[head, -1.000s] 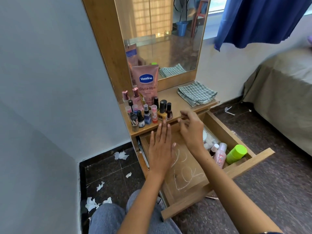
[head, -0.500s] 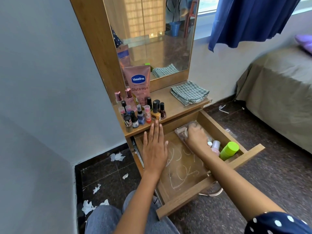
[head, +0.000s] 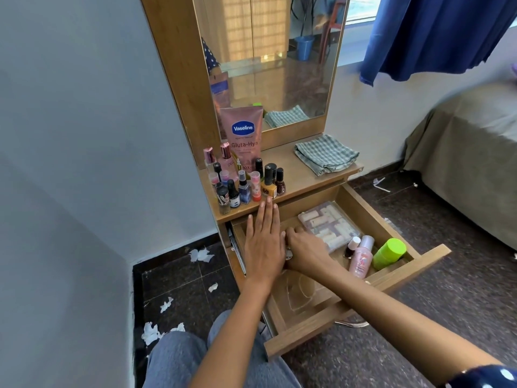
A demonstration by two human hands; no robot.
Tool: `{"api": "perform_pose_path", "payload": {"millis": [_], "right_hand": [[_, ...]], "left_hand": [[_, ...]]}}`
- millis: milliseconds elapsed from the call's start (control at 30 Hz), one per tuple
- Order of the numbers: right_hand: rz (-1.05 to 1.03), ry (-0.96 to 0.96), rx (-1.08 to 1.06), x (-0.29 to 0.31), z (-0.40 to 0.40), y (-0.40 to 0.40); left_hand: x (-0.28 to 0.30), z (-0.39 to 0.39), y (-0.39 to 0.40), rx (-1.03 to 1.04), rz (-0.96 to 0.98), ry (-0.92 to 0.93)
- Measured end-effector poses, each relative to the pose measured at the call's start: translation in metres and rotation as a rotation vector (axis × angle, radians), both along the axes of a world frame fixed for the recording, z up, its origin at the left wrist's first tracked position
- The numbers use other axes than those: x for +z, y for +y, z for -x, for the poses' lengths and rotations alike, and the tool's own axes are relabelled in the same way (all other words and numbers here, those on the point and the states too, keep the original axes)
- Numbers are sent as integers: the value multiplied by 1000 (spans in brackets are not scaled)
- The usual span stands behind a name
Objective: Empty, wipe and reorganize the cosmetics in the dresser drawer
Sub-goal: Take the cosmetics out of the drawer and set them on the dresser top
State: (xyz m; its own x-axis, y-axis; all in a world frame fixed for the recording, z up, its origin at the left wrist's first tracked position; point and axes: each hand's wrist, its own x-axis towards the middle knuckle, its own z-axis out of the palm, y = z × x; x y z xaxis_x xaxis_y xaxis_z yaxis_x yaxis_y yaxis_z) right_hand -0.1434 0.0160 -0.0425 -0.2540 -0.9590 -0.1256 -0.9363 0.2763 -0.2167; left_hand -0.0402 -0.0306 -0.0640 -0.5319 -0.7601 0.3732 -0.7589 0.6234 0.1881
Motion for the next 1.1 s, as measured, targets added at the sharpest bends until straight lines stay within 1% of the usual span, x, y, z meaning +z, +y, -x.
{"api": "perform_pose_path", "payload": {"millis": [100,267,400,467,600,733,833,967,1100], "right_hand": [[-59,37,59,-1,0,1],[-79,-14,53,10,20,1],[69,-81,-140,28,57,3],[87,-82,-227,31,75,1],[-80,-59,-299,26,87,-6],[-182,-59,-320,18,81,-11],[-289,-41,-387,12,75,-21],[-336,-49,-484,9,71,-31],[-330,22,-529,7,74,-33]], "left_hand": [[1,0,1,-6,-21,5],[2,-1,2,-28,-32,31],[4,-2,2,-36,-28,58],[4,-4,1,-38,-30,77],[2,-5,0,-37,-23,102],[1,-5,-1,-38,-2,108],[2,-5,-1,-39,10,97],[3,-5,-1,-36,19,94],[4,-4,0,-29,19,88]]}}
